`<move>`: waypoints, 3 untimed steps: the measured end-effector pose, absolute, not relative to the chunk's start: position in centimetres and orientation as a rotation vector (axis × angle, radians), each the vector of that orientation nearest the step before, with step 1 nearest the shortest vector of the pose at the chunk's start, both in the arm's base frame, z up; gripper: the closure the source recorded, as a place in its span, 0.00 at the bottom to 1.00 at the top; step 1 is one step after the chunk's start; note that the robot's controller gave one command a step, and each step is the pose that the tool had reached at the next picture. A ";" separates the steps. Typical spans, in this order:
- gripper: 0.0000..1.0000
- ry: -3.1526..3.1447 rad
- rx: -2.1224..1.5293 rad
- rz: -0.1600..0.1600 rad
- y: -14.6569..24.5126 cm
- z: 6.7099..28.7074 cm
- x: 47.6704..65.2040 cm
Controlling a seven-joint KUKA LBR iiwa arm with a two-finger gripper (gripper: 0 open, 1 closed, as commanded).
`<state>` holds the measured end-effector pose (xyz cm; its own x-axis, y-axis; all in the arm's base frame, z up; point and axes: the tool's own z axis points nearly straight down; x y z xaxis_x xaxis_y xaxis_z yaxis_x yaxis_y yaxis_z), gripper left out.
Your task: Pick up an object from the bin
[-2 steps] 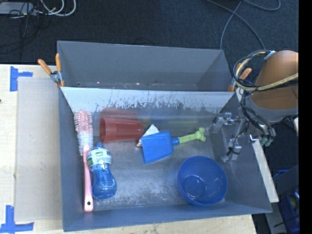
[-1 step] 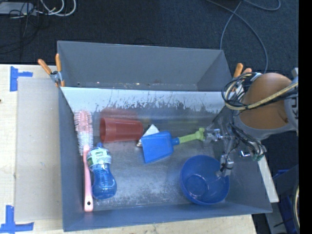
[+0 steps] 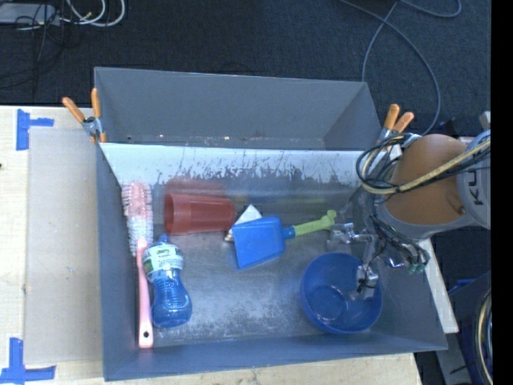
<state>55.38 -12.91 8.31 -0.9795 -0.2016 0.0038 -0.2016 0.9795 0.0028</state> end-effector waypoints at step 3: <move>1.00 -2.525 1.911 0.002 -8.8 7.3 48.7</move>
Offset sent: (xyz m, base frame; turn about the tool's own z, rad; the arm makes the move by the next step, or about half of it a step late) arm -0.0490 0.0526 -0.0131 -0.4959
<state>48.71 -8.81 7.26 -0.2713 -0.9623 -0.0197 -0.9623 0.2716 -0.0161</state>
